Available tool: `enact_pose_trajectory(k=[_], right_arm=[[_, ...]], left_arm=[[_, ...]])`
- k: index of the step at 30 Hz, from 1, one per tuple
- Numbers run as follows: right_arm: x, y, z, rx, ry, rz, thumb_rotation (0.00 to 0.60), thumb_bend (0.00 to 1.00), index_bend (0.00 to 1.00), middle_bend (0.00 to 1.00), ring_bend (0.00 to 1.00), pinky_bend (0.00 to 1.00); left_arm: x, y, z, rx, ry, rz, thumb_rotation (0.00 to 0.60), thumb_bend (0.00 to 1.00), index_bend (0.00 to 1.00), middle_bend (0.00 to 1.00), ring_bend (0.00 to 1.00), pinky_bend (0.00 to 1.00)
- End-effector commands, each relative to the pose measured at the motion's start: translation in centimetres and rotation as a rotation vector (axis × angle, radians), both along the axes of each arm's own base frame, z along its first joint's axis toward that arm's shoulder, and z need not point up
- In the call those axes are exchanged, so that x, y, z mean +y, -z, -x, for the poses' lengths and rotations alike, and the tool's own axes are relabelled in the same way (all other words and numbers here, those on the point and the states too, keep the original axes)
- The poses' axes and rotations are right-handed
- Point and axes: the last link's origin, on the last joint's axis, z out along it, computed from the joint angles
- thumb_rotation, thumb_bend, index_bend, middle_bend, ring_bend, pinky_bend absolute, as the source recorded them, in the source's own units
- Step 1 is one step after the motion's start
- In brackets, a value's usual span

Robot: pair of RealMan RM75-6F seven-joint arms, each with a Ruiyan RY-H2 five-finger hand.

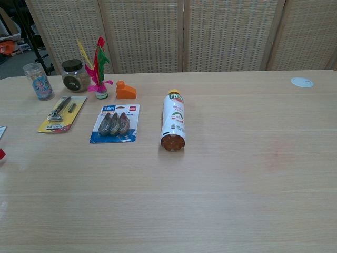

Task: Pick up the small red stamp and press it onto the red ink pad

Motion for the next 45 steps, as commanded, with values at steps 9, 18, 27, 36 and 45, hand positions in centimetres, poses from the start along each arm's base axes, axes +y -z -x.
enact_pose_trajectory(k=[9,18,27,36,45], right_arm=[[0.0,-0.1,0.0,-0.008,0.003,0.001,0.6,0.0,0.0,0.0,0.0,0.0],[0.1,-0.2,0.0,-0.011,0.001,0.004,0.6,0.0,0.0,0.0,0.0,0.0],[0.1,-0.4,0.1,-0.017,0.002,0.007,0.6,0.0,0.0,0.0,0.0,0.0],[0.1,-0.5,0.1,-0.021,0.002,0.01,0.6,0.0,0.0,0.0,0.0,0.0],[0.1,-0.5,0.1,-0.021,0.002,0.011,0.6,0.0,0.0,0.0,0.0,0.0]], left_arm=[[0.4,0.4,-0.2,0.006,0.001,-0.018,0.6,0.42,0.63,1.0,0.96,0.96],[0.6,1.3,0.1,0.007,-0.015,-0.017,0.6,0.42,0.63,1.0,0.96,0.96],[0.7,1.9,0.3,0.02,-0.016,-0.011,0.6,0.42,0.63,1.0,0.96,0.96],[0.6,1.8,0.3,0.026,-0.016,-0.009,0.6,0.41,0.6,1.0,0.95,0.96],[0.5,1.8,0.5,0.032,-0.02,-0.005,0.6,0.4,0.51,1.0,0.95,0.96]])
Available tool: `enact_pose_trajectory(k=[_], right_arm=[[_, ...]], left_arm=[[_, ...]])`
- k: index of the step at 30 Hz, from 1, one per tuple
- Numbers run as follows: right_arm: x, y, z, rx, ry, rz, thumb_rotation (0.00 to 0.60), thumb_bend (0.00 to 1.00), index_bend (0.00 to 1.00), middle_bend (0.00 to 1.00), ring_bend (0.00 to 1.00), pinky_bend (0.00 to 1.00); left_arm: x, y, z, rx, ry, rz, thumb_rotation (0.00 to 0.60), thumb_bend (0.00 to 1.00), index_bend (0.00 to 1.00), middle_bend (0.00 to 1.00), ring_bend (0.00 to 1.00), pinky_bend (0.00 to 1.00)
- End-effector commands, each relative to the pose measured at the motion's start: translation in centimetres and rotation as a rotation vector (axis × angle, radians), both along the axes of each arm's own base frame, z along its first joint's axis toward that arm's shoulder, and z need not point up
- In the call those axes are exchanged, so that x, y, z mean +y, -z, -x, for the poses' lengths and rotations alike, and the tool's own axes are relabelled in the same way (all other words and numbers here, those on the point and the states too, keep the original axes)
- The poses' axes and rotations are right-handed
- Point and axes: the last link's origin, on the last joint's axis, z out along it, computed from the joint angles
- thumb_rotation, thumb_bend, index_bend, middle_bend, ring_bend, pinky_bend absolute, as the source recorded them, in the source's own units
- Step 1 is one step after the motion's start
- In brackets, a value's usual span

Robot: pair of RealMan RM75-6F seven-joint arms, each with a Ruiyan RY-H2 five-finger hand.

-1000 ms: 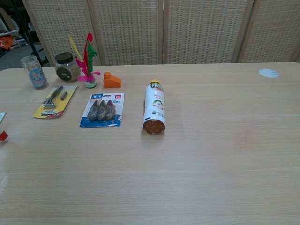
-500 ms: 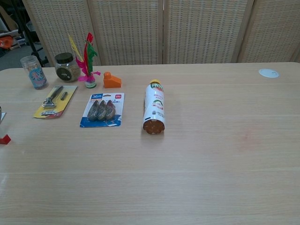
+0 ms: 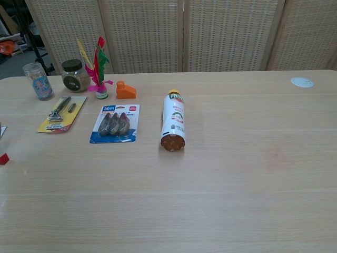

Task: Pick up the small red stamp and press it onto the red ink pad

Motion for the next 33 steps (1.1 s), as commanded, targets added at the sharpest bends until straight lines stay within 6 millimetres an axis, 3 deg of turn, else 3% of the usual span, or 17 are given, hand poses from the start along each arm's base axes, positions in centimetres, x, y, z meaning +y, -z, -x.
enact_pose_trajectory(k=[1,20,27,28,30,32,33], right_arm=[[0.0,0.0,0.0,0.0,0.0,0.0,0.6,0.0,0.0,0.0,0.0,0.0],[0.0,-0.2,0.0,-0.006,-0.001,0.005,0.6,0.0,0.0,0.0,0.0,0.0],[0.1,-0.4,0.0,-0.012,-0.003,0.01,0.6,0.0,0.0,0.0,0.0,0.0],[0.1,-0.4,0.0,-0.012,-0.003,0.01,0.6,0.0,0.0,0.0,0.0,0.0],[0.1,-0.4,0.0,-0.013,-0.005,0.009,0.6,0.0,0.0,0.0,0.0,0.0],[0.2,-0.4,-0.1,-0.014,-0.007,0.009,0.6,0.0,0.0,0.0,0.0,0.0],[0.2,-0.4,-0.1,-0.015,-0.008,0.01,0.6,0.0,0.0,0.0,0.0,0.0]], left_arm=[[0.0,0.0,0.0,0.003,0.001,-0.001,0.6,0.4,0.5,1.0,0.95,0.96],[-0.7,-0.7,-0.3,0.004,0.021,0.013,0.6,0.32,0.43,1.0,0.95,0.96],[-1.2,-2.6,-1.3,-0.017,0.061,-0.023,0.6,0.32,0.43,0.99,0.94,0.95],[-1.3,-2.9,-1.4,-0.018,0.073,-0.031,0.6,0.31,0.42,0.96,0.91,0.95],[-1.6,-3.6,-1.9,-0.028,0.103,-0.056,0.6,0.29,0.38,0.81,0.75,0.88],[-2.3,-4.8,-2.4,-0.063,0.142,-0.101,0.6,0.25,0.26,0.44,0.42,0.64],[-2.7,-5.3,-2.6,-0.08,0.157,-0.116,0.6,0.23,0.21,0.3,0.3,0.54]])
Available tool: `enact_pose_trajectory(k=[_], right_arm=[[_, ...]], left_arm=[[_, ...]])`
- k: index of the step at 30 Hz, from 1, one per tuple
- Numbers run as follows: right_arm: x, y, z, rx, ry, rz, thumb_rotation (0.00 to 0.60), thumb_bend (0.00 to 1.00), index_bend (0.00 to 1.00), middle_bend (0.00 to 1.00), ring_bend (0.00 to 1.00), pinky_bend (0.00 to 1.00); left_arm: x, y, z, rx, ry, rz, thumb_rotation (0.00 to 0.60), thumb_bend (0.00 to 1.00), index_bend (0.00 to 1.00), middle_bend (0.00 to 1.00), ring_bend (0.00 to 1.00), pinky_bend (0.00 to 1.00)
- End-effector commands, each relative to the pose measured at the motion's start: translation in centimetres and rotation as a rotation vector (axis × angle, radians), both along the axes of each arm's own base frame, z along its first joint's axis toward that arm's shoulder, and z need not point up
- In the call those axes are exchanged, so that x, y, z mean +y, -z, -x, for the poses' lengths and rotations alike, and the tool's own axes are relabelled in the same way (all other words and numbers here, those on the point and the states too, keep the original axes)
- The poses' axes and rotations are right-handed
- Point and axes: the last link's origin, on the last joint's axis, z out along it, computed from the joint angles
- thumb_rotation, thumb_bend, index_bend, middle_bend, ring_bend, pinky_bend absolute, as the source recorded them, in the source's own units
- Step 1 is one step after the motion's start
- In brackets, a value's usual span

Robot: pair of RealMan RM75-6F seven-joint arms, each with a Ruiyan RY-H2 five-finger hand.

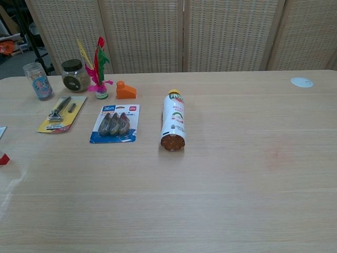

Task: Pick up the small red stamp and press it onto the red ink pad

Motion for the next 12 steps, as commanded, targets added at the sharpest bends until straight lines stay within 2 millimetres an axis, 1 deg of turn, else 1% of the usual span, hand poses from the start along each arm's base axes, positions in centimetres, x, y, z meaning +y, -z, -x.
enact_pose_trajectory(k=[1,2,3,4,6,9,12], right_arm=[[0.1,0.0,0.0,-0.001,-0.002,0.001,0.6,0.0,0.0,0.0,0.0,0.0],[0.1,-0.1,-0.1,-0.002,-0.003,0.002,0.6,0.0,0.0,0.0,0.0,0.0],[0.1,-0.1,-0.1,-0.003,-0.004,0.003,0.6,0.0,0.0,0.0,0.0,0.0],[0.1,-0.1,-0.1,-0.004,-0.004,0.004,0.6,0.0,0.0,0.0,0.0,0.0],[0.1,-0.2,-0.1,-0.005,-0.006,0.006,0.6,0.0,0.0,0.0,0.0,0.0],[0.2,-0.2,-0.1,-0.005,-0.007,0.008,0.6,0.0,0.0,0.0,0.0,0.0],[0.2,-0.2,-0.2,-0.003,-0.015,0.009,0.6,0.0,0.0,0.0,0.0,0.0]], left_arm=[[-1.5,-2.2,-0.8,-0.07,0.066,-0.069,0.6,0.2,0.15,0.13,0.14,0.4],[-1.9,-2.7,-0.9,-0.084,0.078,-0.084,0.6,0.17,0.09,0.03,0.05,0.27],[-2.3,-3.1,-0.9,-0.1,0.09,-0.102,0.6,0.15,0.06,0.01,0.02,0.2],[-2.6,-3.5,-1.0,-0.119,0.099,-0.125,0.6,0.13,0.03,0.0,0.0,0.1],[-3.6,-4.2,-1.1,-0.16,0.121,-0.172,0.6,0.11,0.0,0.0,0.0,0.02],[-4.9,-4.9,-1.1,-0.201,0.147,-0.254,0.6,0.1,0.0,0.0,0.0,0.0],[-6.8,-5.4,-1.1,-0.233,0.162,-0.345,0.6,0.1,0.0,0.0,0.0,0.0]])
